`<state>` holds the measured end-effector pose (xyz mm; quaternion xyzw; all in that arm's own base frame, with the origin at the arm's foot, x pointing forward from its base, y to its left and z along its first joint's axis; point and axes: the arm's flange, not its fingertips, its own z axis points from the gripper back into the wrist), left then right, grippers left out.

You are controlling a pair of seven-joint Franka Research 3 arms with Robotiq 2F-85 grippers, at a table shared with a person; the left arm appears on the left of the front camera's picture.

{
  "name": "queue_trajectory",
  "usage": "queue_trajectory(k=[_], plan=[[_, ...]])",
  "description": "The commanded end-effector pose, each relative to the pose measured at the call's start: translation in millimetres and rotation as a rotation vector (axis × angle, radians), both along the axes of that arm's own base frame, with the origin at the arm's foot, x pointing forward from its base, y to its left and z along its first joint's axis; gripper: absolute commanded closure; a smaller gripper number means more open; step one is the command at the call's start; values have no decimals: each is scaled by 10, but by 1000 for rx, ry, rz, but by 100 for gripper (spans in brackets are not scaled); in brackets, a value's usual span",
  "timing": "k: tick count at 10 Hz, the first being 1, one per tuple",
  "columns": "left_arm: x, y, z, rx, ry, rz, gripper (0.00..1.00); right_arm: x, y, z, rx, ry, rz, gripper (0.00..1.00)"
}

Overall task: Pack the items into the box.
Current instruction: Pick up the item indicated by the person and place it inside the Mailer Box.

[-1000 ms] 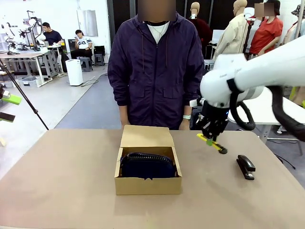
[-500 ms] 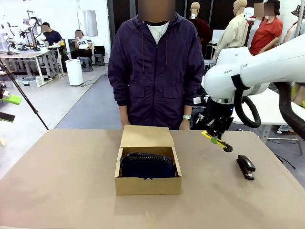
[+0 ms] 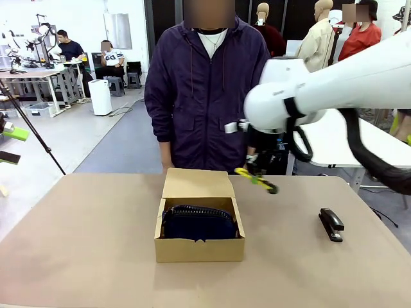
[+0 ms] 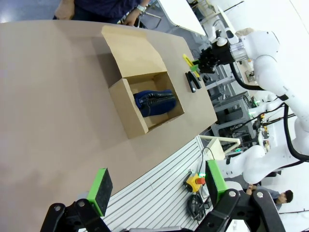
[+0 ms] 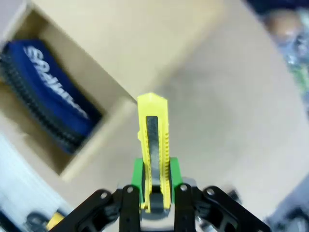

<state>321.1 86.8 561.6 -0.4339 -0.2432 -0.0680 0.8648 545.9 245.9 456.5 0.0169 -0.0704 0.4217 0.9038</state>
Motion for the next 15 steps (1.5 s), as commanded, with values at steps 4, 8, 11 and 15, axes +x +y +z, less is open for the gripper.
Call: queue_trajectory(k=[4,8,11,15], plan=[[-20,4,23,-1,13,3,0,-189,1116,-49,69,-34,593,100],[-20,4,23,-1,13,3,0,-253,1254,-200,4,-62,609,100],[-20,4,23,-1,13,3,0,-239,1307,-404,-25,-4,622,100],[-20,4,23,-1,13,3,0,-246,1332,-622,-58,34,611,100]])
